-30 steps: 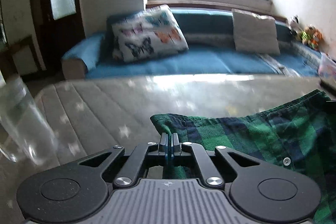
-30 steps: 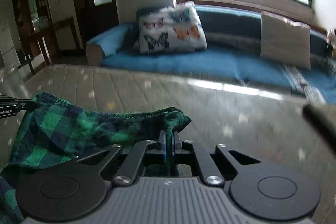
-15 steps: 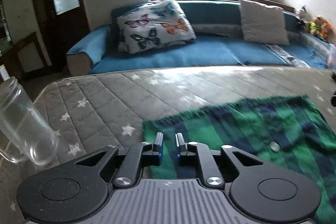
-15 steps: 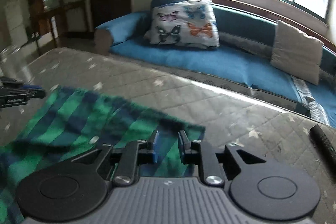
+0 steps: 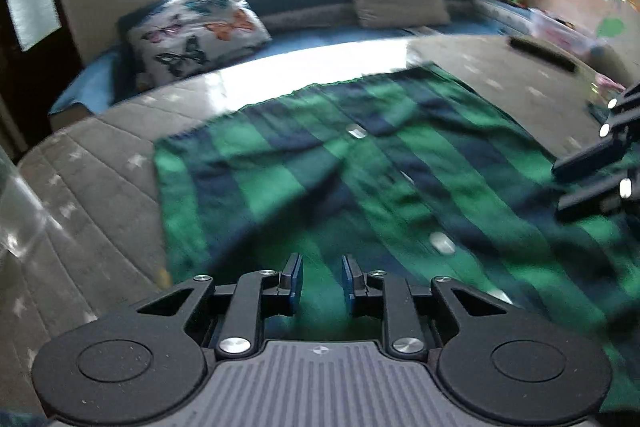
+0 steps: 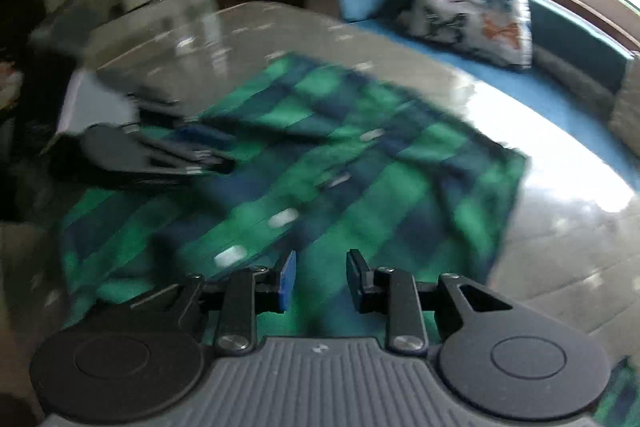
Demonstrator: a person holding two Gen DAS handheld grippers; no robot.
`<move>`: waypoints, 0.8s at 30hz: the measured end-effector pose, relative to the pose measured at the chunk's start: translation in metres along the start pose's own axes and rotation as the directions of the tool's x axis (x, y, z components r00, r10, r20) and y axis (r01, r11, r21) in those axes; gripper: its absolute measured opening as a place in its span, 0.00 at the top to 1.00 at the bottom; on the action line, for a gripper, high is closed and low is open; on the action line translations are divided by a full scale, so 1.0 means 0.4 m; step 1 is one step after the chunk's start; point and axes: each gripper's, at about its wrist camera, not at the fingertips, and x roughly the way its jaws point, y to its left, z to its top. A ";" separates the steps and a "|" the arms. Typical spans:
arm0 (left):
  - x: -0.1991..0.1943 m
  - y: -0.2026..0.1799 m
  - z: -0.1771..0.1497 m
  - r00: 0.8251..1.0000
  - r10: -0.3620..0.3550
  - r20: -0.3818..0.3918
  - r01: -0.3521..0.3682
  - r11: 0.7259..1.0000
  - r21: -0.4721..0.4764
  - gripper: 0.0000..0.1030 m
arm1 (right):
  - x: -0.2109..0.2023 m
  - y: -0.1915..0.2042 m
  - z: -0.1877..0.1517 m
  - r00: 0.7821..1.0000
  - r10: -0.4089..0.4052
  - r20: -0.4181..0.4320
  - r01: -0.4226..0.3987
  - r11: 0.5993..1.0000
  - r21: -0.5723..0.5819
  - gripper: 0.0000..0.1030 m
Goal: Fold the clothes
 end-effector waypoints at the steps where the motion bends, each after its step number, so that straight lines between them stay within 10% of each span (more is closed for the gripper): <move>1: -0.002 -0.010 -0.012 1.000 -0.011 -0.009 0.011 1.000 0.002 0.78 | -0.002 0.027 -0.017 1.000 0.024 -0.004 -0.024 1.000 -0.011 0.73; 15: -0.167 -0.065 -0.131 0.987 -0.155 0.041 0.157 0.987 -0.042 0.76 | -0.037 0.253 -0.172 0.997 0.073 -0.010 -0.074 0.984 -0.163 0.67; 24: -0.209 -0.148 -0.210 0.988 -0.156 0.008 0.154 0.984 0.083 0.70 | -0.074 0.242 -0.195 0.998 0.054 0.036 -0.050 0.992 -0.116 0.97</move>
